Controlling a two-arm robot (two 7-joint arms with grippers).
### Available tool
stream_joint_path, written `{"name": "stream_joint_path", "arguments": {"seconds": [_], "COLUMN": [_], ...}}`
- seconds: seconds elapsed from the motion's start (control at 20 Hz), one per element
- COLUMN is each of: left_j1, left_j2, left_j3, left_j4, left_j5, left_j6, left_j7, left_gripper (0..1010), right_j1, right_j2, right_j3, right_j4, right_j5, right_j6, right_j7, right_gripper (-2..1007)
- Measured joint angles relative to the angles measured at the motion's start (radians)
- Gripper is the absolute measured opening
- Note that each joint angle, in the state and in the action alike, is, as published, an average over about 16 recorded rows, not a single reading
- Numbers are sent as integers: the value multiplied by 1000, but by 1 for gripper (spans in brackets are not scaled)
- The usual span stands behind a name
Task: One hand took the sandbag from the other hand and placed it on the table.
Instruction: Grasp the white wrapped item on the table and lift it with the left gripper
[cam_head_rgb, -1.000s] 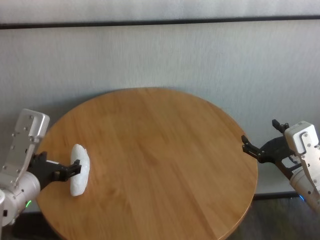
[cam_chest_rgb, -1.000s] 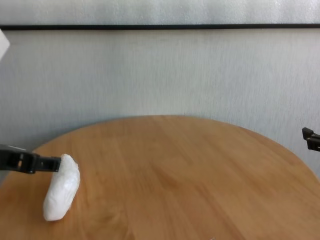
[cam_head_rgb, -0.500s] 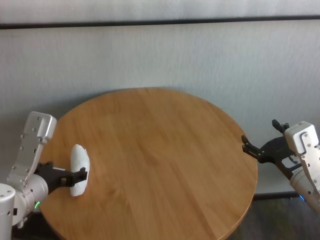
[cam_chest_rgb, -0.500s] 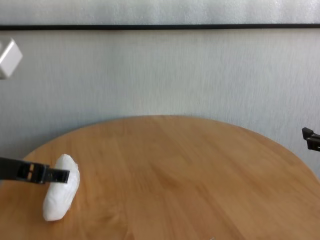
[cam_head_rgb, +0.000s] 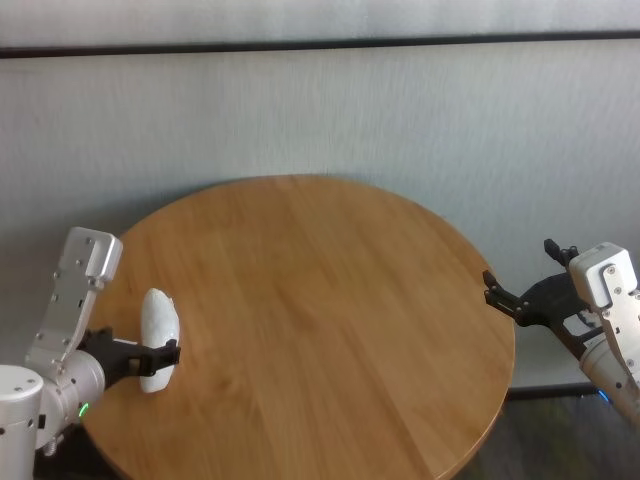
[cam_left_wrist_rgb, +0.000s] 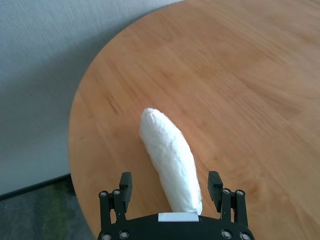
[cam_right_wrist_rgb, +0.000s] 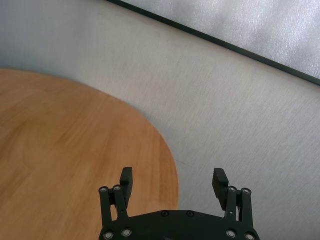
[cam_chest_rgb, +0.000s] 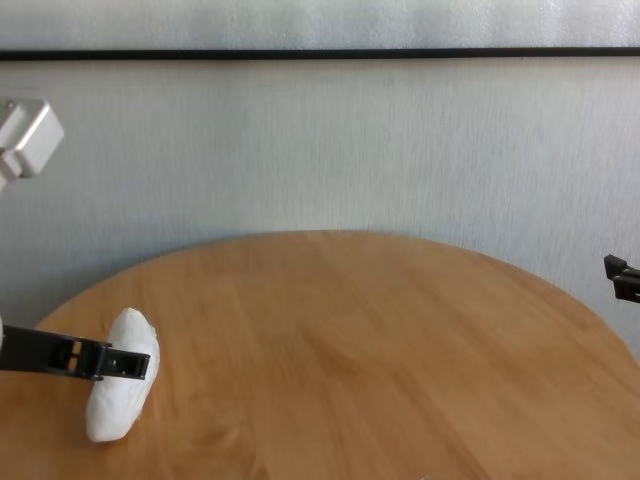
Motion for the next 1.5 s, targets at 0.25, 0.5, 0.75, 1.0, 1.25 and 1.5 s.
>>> {"name": "stream_joint_path", "arguments": {"seconds": [0.25, 0.5, 0.75, 1.0, 1.25, 1.5], "left_j1": [-17, -30, -39, -46, -54, -62], "left_j2": [-10, -16, -23, -30, -37, -44], "left_j3": [9, 16, 18, 19, 20, 20], "left_j4": [28, 50, 70, 90, 113, 136], "left_j5": [19, 35, 44, 53, 63, 73], "left_j6": [-12, -22, -25, -29, -34, -39], "left_j7": [-16, -34, -52, -69, -85, -100], "left_gripper": [999, 999, 999, 999, 999, 999], "right_j1": [0, 0, 0, 0, 0, 0], "right_j2": [0, 0, 0, 0, 0, 0], "right_j3": [0, 0, 0, 0, 0, 0], "right_j4": [0, 0, 0, 0, 0, 0], "right_j5": [0, 0, 0, 0, 0, 0], "right_j6": [0, 0, 0, 0, 0, 0], "right_j7": [0, 0, 0, 0, 0, 0], "right_gripper": [1005, 1005, 1005, 1005, 1005, 1005]}}
